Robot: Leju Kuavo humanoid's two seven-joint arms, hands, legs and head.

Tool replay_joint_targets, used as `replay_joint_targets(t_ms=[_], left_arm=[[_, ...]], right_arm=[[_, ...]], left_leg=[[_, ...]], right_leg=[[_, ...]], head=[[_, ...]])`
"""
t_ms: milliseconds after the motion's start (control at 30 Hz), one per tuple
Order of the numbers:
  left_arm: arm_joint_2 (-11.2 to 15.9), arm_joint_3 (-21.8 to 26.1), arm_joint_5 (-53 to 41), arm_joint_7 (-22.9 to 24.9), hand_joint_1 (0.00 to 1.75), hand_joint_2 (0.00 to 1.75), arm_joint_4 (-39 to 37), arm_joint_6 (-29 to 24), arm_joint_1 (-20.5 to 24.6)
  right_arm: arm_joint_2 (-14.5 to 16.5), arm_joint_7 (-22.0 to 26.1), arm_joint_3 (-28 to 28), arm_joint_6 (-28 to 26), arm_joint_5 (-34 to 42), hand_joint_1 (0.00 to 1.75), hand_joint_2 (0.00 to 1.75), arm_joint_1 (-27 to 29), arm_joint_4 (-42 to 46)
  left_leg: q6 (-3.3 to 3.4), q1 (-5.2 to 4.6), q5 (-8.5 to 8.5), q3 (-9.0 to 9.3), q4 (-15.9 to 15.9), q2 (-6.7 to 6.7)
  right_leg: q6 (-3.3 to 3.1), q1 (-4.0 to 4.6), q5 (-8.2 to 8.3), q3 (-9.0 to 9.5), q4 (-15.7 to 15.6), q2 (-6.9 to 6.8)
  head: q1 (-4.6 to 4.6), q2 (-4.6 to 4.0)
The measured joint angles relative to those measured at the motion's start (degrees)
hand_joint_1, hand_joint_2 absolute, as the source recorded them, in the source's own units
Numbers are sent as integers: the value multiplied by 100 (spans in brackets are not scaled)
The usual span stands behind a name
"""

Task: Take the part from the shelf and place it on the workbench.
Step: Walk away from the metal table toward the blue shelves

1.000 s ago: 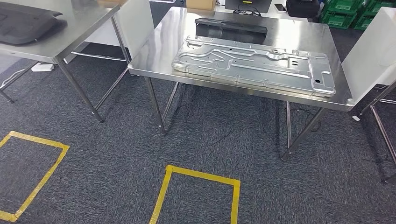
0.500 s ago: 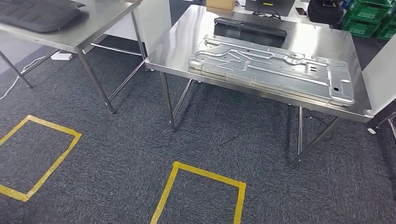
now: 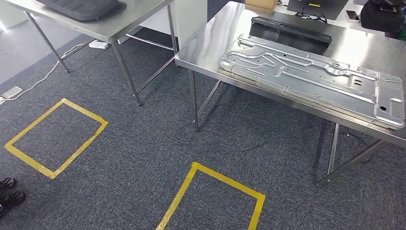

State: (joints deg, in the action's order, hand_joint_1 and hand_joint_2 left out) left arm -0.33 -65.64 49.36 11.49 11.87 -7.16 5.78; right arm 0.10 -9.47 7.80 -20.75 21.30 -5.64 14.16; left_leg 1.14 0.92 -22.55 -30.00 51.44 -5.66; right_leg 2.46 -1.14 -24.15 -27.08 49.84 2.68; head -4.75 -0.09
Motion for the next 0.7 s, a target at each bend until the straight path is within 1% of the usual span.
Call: replay_joint_targets(t_ms=[33, 67, 100, 133, 167, 200, 233, 267, 300, 333, 367, 400, 433, 467, 500, 533, 567, 600, 633, 667, 700], left_arm=[[0, -2, -4, 7, 0, 0, 0, -8, 1], [0, -5, -9, 18, 0, 0, 0, -18, 4], [0, -9, -15, 32, 0, 0, 0, -32, 10], [0, -13, -22, 44, 0, 0, 0, -47, 16], [0, -16, -31, 59, 0, 0, 0, -63, 23], [0, -21, -44, 73, 0, 0, 0, -77, 28], [0, -28, -57, 87, 0, 0, 0, -89, 29], [0, -38, -71, 104, 0, 0, 0, -97, 27], [0, -49, -83, 124, 0, 0, 0, -104, 18], [0, -59, -91, 139, 0, 0, 0, -109, 6], [0, -67, -96, 151, 0, 0, 0, -111, -3], [-1, -73, -99, 160, 0, 0, 0, -114, -11], [-1, -77, -99, 161, 0, 0, 0, -116, -12], [-4, -79, -98, 162, 0, 0, 0, -120, -11], [-8, -80, -98, 169, 0, 0, 0, -126, -7], [-11, -80, -97, 186, 0, 0, 0, -139, -3], [-16, -81, -97, 215, 0, 0, 0, -159, 4], [-20, -81, -96, 249, 0, 0, 0, -184, 11], [-25, -81, -95, 284, 0, 0, 0, -212, 17], [-29, -81, -94, 312, 0, 0, 0, -238, 20], [-33, -81, -92, 334, 0, 0, 0, -263, 22]], right_arm=[[0, 3, 21, -9, -11, 0, 0, -6, 0], [-1, 9, 47, -18, -25, 0, 0, -4, -1], [-4, 15, 74, -28, -39, 0, 0, 2, -3], [-11, 23, 97, -38, -50, 0, 0, 9, -7], [-18, 30, 117, -44, -66, 0, 0, 14, -13], [-28, 38, 137, -51, -80, 0, 0, 14, -17], [-35, 44, 154, -57, -93, 0, 0, 8, -20], [-39, 49, 172, -62, -101, 0, 0, 1, -22], [-42, 52, 195, -66, -104, 0, 0, -3, -22], [-43, 53, 216, -68, -106, 0, 0, -6, -22], [-45, 53, 234, -69, -107, 0, 0, -4, -22], [-47, 53, 249, -71, -107, 0, 0, -3, -23], [-49, 53, 256, -73, -107, 0, 0, -8, -23], [-51, 53, 262, -75, -107, 0, 0, -16, -24], [-50, 53, 274, -76, -106, 0, 0, -26, -24], [-47, 53, 289, -77, -105, 0, 0, -32, -24], [-44, 53, 302, -77, -103, 0, 0, -34, -24], [-44, 53, 315, -77, -99, 0, 0, -30, -25], [-47, 53, 326, -77, -95, 0, 0, -23, -25], [-53, 52, 337, -76, -91, 0, 0, -17, -26], [-60, 49, 350, -76, -87, 0, 0, -12, -27]], left_leg=[[-17, -13, -128, -104, 206, 116], [-24, -22, -326, -276, 566, 258], [-30, -33, -552, -508, 1039, 367], [-31, -33, -733, -738, 1503, 413], [-33, -33, -811, -898, 1817, 433], [-32, -33, -765, -938, 1889, 450], [-25, -32, -603, -841, 1687, 484], [-9, -34, -386, -654, 1307, 548], [17, -50, -166, -419, 829, 693], [47, -70, -12, -228, 411, 821], [76, -89, 69, -118, 147, 914], [100, -108, 97, -70, 1, 953], [114, -109, 90, -77, -27, 889], [128, -95, 93, -83, -25, 822], [140, -80, 94, -81, -32, 754], [153, -60, 98, -75, -39, 693], [164, -44, 100, -70, -43, 634], [170, -40, 99, -70, -43, 571], [176, -38, 99, -69, -42, 504], [177, -36, 98, -66, -42, 429], [177, -33, 96, -57, -41, 348]], right_leg=[[-44, -6, 13, 10, -28, -83], [-81, -6, 17, 18, -46, -168], [-108, 9, 10, 20, -48, -252], [-131, 21, 1, 23, -48, -339], [-142, 28, -11, 30, -47, -419], [-148, 32, -26, 45, -47, -492], [-148, 33, -45, 70, -46, -556], [-140, 33, -69, 102, -45, -610], [-119, 42, -97, 137, -44, -657], [-91, 62, -128, 160, -33, -701], [-65, 80, -151, 170, -26, -747], [-40, 98, -171, 174, -19, -802], [-22, 107, -186, 179, -14, -869], [-1, 97, -214, 188, -6, -882], [24, 82, -285, 176, 60, -808], [51, 63, -424, 103, 251, -676], [78, 42, -620, -49, 586, -512], [99, 28, -839, -266, 1036, -390], [115, 20, -1023, -505, 1504, -337], [127, 16, -1106, -696, 1844, -325], [132, 14, -1059, -793, 1965, -320]], head=[[-6, 0], [-13, 0], [-19, 0], [-21, 0], [-22, 0], [-23, 0], [-25, 0], [-30, 0], [-37, 0], [-45, 0], [-50, 0], [-52, 0], [-51, 0], [-50, 0], [-50, 0], [-50, 0], [-50, 0], [-50, 0], [-51, 0], [-51, 0], [-51, 0]])
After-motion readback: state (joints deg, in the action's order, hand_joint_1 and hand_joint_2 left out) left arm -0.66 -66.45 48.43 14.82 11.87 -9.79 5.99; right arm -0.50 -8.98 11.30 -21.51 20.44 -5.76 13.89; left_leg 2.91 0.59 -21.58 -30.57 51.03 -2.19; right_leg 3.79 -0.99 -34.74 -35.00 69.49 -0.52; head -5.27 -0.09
